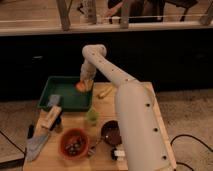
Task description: Place apple in tray
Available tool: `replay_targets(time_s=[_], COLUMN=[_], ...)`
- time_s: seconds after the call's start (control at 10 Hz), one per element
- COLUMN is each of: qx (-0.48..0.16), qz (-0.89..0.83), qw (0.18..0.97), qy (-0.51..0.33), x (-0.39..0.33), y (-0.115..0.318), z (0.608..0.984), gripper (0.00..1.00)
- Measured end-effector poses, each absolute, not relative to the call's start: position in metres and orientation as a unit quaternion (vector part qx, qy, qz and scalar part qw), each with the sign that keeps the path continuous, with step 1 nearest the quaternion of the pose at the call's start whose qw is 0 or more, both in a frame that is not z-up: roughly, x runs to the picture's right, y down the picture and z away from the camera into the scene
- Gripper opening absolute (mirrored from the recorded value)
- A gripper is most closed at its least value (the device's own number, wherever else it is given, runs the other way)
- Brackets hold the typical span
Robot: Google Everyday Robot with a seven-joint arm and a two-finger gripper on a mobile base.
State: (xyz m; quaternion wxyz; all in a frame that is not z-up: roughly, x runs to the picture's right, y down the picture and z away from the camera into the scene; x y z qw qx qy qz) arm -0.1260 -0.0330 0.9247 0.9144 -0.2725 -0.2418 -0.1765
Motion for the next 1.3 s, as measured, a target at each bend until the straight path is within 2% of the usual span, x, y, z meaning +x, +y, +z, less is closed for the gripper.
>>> replay_targets(time_s=[0.1,0.6,0.8,1.0,1.2,1.3], qx=[-0.272,-0.273,-0.273,-0.273,-0.274,-0.274], qz=[-0.176,-0.172,-0.172,-0.171,-0.169,-0.169], qw=[0.915,0.916,0.916,0.916,0.917,0.917], qy=[-0.242,-0.239,-0.238,-0.238,-0.237,-0.236], x=[-0.1260,-0.1242,-0.1239,-0.1231,-0.1222,-0.1217], y=[-0.0336,-0.0345,-0.0352,-0.0360,-0.0366,-0.0367], z=[0.9247,0.9258,0.9258,0.9258,0.9258,0.9262], gripper=[0.06,0.07,0.19,0.20,0.30,0.30])
